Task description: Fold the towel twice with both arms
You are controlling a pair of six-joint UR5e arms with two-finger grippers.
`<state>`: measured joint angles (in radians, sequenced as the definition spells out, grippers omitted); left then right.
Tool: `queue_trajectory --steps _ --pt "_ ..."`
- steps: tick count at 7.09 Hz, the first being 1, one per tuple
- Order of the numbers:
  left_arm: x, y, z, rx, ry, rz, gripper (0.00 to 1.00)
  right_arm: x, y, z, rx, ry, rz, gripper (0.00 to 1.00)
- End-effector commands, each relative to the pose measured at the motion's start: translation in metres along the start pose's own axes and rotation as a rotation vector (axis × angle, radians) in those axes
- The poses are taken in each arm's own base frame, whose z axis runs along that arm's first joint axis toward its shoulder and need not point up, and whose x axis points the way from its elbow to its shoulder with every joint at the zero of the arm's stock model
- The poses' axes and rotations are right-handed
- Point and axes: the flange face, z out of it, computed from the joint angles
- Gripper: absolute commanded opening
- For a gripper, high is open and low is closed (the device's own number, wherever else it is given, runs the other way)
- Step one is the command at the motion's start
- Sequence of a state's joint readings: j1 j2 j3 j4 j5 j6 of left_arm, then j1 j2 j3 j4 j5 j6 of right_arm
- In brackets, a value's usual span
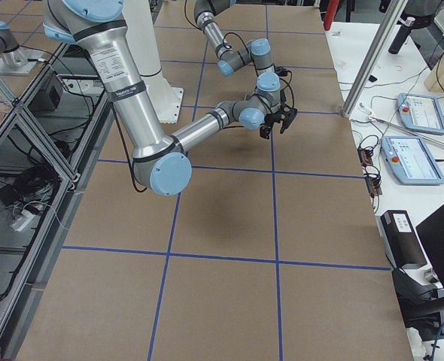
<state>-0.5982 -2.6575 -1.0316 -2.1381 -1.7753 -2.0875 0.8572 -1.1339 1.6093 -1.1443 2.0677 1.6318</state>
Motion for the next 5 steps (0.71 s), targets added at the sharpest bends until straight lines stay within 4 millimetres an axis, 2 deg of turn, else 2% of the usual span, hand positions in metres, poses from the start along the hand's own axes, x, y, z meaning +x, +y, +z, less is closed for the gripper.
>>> queue_trajectory --steps 1,2,4,5 --pt "-0.006 -0.044 -0.058 -0.068 -0.024 -0.022 1.00 0.016 -0.006 -0.003 0.008 0.010 0.004 1.00" --pt "-0.053 -0.074 -0.088 -0.075 -0.046 0.081 1.00 0.032 -0.013 -0.004 0.015 0.022 -0.027 1.00" --pt "-0.173 -0.123 -0.162 -0.046 -0.147 0.354 1.00 0.060 -0.034 -0.013 0.028 0.041 -0.084 1.00" --pt "-0.224 -0.159 -0.187 -0.034 -0.184 0.488 1.00 0.081 -0.039 -0.020 0.014 0.051 -0.091 1.00"
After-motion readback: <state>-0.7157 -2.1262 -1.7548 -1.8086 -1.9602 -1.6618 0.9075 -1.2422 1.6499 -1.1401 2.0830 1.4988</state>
